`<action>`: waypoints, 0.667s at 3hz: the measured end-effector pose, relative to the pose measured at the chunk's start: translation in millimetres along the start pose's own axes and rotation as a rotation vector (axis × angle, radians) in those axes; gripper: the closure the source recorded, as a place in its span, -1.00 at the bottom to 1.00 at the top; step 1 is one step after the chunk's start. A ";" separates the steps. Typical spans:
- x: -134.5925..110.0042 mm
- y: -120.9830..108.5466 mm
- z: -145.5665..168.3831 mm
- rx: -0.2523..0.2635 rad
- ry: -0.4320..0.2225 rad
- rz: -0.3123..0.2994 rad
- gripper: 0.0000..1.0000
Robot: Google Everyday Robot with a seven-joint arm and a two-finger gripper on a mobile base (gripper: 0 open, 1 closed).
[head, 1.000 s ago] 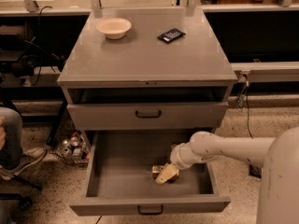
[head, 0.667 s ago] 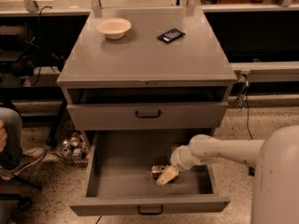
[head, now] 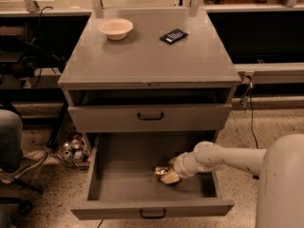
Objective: Pick orange can from middle drawer and place on counter
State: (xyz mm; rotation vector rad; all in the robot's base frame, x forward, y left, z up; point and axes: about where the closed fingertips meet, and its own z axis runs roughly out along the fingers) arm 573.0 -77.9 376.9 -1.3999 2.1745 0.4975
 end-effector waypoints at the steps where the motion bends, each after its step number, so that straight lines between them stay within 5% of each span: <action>1: -4.4 8.1 -4.4 -0.019 -0.050 -0.008 0.36; 2: -10.4 22.0 -24.0 -0.043 -0.110 -0.021 0.83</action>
Offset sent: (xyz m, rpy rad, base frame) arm -0.0450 -0.0096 0.0617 0.1966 -0.0497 0.0604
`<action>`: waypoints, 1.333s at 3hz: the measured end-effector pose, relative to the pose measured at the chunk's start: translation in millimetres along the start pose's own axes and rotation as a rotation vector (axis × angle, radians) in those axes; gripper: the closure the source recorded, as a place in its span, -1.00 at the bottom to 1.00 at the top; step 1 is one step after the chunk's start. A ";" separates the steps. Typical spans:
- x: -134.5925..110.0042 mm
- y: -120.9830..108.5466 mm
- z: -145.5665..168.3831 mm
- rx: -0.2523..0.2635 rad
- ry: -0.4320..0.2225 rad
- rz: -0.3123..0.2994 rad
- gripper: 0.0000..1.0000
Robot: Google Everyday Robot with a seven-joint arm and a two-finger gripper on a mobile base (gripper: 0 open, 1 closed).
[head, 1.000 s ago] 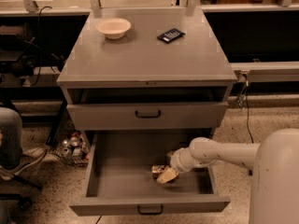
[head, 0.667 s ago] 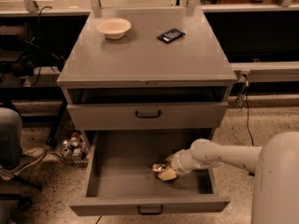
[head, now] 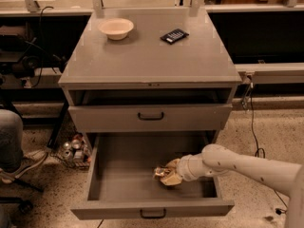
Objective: Pick orange can from middle drawer and place on counter
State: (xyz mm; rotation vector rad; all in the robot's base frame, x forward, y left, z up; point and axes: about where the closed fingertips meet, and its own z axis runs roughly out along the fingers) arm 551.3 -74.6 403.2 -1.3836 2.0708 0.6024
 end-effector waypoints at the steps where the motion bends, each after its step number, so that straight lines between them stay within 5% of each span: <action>1: -8.8 14.7 -29.8 -0.022 -0.052 -0.019 1.00; 4: -47.8 27.8 -176.8 -0.015 -0.100 -0.122 1.00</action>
Offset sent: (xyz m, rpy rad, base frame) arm -0.0498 -0.0602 0.1331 0.1197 -0.0842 0.0714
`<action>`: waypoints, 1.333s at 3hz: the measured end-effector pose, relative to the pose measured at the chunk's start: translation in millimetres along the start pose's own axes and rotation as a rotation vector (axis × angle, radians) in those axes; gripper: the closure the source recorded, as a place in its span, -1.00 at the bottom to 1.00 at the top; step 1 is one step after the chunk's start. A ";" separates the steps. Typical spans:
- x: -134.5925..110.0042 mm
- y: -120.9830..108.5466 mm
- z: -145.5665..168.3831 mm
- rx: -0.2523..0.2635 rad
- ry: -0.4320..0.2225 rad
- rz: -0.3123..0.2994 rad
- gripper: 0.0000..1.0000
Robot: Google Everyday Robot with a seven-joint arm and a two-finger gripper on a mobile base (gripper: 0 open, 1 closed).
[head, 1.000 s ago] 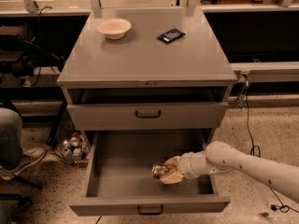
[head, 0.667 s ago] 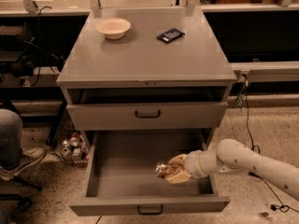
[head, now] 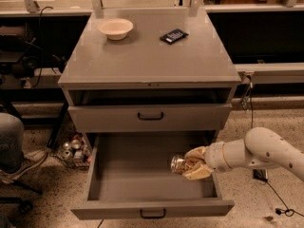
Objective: Pick orange can from middle drawer and place on counter
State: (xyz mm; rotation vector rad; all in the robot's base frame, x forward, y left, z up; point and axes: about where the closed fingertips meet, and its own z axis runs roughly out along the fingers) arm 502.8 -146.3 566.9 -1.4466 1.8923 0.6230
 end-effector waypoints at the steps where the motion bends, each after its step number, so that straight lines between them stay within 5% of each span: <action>1: 0.0 0.0 0.1 0.000 0.000 0.000 1.00; 4: -60.7 -22.3 -103.8 0.192 -0.048 -0.139 1.00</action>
Offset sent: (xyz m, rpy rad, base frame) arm 0.0072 -0.0235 0.0461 0.0071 -0.1055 -0.0484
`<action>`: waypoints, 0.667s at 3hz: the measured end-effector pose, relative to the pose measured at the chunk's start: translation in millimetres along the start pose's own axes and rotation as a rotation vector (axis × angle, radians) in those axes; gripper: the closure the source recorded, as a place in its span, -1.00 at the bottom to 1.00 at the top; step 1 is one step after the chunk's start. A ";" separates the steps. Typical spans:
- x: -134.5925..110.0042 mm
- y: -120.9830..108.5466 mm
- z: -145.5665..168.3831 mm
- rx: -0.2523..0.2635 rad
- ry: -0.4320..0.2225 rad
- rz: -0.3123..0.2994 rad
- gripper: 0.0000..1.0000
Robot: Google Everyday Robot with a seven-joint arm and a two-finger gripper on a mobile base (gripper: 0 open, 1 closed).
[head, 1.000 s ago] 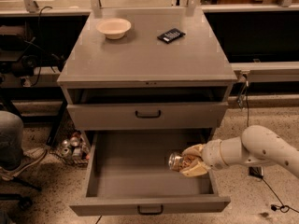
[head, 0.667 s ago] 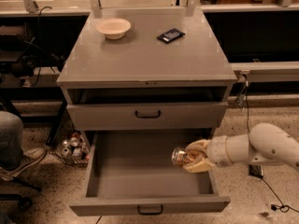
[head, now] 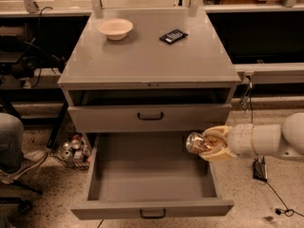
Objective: Pick orange can from middle drawer and place on counter
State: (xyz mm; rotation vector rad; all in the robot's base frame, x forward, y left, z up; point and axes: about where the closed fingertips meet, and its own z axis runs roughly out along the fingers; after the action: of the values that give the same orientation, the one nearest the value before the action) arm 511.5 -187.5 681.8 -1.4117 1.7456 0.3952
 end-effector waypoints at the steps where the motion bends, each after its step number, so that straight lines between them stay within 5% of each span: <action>1: -37.9 -30.1 -37.5 0.065 -0.033 -0.079 1.00; 2: -64.7 -50.9 -58.2 0.104 -0.058 -0.134 1.00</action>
Offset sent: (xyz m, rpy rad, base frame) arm 0.0339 -0.0222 0.1406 -0.0067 -0.2576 0.0216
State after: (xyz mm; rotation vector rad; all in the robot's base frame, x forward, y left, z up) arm 535.7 -201.6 778.6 -1.4197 1.5922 0.2668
